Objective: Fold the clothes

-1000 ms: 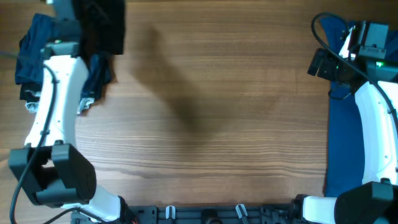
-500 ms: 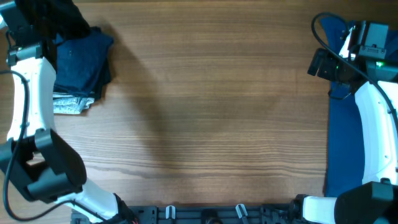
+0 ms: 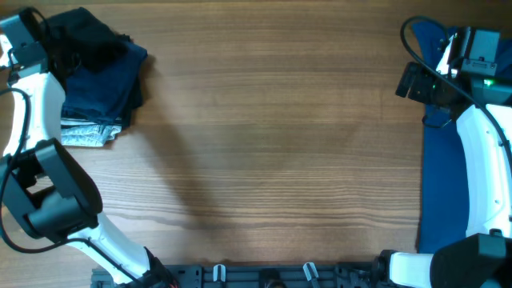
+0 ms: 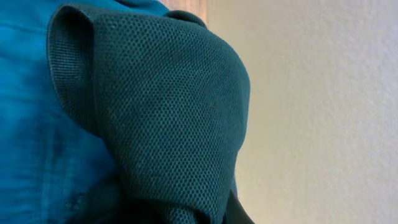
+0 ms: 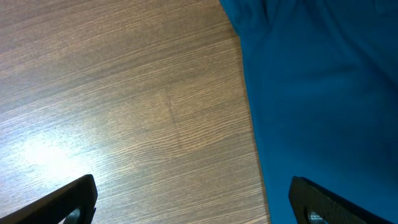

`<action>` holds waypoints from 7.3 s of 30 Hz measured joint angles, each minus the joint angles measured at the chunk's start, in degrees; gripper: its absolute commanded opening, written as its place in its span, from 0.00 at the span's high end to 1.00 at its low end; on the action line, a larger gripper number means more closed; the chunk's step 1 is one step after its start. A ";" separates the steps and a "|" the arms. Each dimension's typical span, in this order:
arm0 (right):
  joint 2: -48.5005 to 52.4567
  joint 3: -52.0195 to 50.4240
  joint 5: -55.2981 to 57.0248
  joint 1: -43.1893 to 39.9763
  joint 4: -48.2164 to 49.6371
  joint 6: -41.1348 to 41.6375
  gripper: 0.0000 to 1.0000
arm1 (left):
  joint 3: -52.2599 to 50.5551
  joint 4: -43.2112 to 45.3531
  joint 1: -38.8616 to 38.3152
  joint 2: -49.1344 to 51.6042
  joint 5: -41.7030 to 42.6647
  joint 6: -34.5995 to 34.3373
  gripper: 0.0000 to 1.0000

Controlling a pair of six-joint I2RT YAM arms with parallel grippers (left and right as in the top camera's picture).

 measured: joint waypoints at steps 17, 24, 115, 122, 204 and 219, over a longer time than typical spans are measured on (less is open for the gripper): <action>0.00 0.00 0.00 0.00 0.00 0.00 0.01 | 0.13 -16.81 3.52 0.00 -4.48 17.46 0.00; 0.00 0.00 0.00 0.00 0.00 0.00 0.00 | 0.17 -23.96 4.85 -0.26 -7.91 23.08 0.02; 0.00 0.00 0.00 0.00 0.02 0.00 0.01 | 3.10 -18.97 -11.98 -17.81 8.52 39.45 0.00; -13.25 -0.70 0.17 4.42 -0.11 0.00 0.00 | 3.10 -18.99 -11.98 -17.81 8.52 39.45 0.00; -86.18 -79.21 -0.94 16.44 52.09 -9.29 0.00 | 3.10 -18.99 -11.98 -17.81 8.33 39.45 0.00; -86.18 -79.21 -0.94 16.44 52.09 -9.29 0.00 | 2.05 -27.56 -14.56 -26.45 7.76 39.45 0.00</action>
